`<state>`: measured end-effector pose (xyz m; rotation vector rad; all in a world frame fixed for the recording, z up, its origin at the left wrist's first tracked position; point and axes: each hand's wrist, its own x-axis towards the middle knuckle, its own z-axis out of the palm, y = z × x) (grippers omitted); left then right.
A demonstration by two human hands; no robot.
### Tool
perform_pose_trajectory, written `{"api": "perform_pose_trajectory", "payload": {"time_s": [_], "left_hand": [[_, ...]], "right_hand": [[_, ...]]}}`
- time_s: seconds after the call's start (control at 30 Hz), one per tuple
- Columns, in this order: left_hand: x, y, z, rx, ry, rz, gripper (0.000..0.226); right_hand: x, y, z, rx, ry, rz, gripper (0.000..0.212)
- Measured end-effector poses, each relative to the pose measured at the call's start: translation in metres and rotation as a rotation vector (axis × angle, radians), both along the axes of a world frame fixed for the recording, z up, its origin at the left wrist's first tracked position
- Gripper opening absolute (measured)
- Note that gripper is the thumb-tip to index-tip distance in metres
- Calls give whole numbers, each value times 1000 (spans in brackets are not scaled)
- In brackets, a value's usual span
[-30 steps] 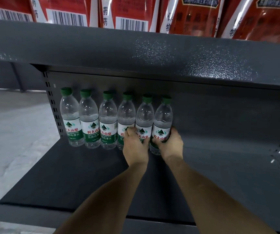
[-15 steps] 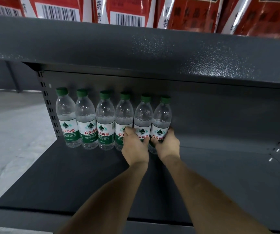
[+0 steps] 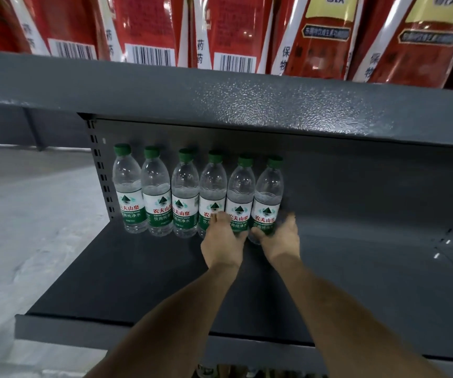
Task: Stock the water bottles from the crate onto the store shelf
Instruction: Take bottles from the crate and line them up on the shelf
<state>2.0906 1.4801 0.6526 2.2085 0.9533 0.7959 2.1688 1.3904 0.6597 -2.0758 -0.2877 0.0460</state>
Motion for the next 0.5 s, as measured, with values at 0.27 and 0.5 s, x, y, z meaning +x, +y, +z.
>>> {"api": "perform_pose_trajectory", "payload": {"time_s": [0.27, 0.5], "left_hand": [[-31, -31, 16, -29, 259, -87, 18], [-74, -83, 30, -13, 331, -108, 28]], "right_hand": [[-42, -51, 2, -92, 46, 64, 79], [-83, -109, 10, -115, 19, 144, 52]]}}
